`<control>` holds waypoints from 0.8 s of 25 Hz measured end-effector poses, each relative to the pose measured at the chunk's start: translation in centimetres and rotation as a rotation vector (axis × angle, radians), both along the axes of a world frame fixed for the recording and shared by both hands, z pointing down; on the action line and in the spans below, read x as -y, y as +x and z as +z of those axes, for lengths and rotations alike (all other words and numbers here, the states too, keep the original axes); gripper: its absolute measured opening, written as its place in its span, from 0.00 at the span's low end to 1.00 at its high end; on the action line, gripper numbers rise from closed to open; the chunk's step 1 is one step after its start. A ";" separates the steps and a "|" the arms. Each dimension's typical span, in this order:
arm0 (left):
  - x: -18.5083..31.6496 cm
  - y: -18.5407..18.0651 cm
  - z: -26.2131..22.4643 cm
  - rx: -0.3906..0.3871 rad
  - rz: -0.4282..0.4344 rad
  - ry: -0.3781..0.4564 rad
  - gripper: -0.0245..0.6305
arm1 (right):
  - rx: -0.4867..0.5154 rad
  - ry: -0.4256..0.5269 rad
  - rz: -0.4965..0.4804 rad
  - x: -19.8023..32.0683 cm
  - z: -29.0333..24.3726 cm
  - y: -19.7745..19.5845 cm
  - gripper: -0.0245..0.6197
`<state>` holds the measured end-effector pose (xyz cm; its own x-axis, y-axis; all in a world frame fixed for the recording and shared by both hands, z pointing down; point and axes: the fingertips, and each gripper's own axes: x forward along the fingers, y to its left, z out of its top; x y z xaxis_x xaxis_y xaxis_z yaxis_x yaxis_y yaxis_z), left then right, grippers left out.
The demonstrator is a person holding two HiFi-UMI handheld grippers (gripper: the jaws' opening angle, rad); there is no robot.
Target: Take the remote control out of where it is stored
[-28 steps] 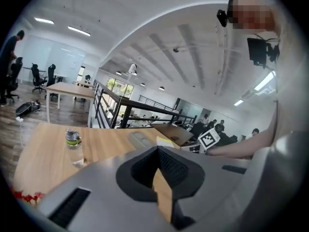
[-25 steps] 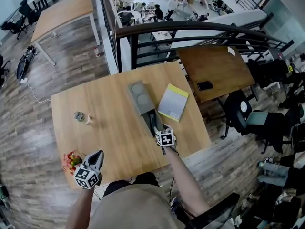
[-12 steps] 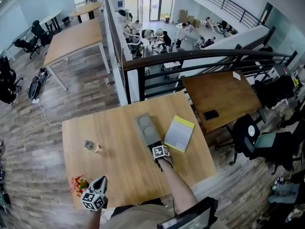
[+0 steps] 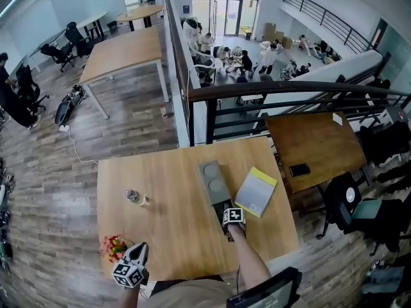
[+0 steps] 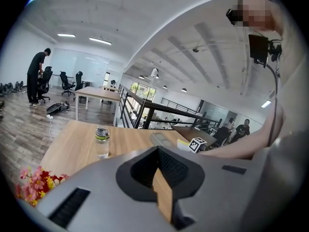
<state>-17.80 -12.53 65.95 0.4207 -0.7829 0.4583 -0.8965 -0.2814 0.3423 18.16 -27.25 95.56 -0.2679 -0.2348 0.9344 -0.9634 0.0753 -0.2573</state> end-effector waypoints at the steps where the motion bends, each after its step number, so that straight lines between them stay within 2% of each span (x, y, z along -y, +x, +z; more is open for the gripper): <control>1: 0.1 -0.2 0.0 -0.001 -0.002 0.003 0.04 | 0.038 -0.001 0.033 -0.1 -0.6 0.0 0.26; 3: 0.2 -0.4 -0.1 -0.009 0.002 0.007 0.04 | 0.105 0.002 0.075 -0.3 -1.8 -0.1 0.26; 6: 0.3 -0.9 -0.2 -0.020 0.007 -0.008 0.04 | 0.153 0.025 0.067 0.1 -2.8 -0.5 0.26; 10: -1.1 -2.2 2.3 -0.028 -0.005 -0.061 0.04 | 0.107 0.062 0.003 -0.8 -2.7 0.0 0.25; 14: -0.5 -1.5 1.3 -0.020 0.033 -0.033 0.04 | 0.025 0.178 -0.039 -0.6 -4.5 0.6 0.26; 20: -0.1 -1.8 0.4 -0.033 0.057 -0.007 0.04 | 0.043 0.275 0.020 -0.6 -7.9 0.9 0.26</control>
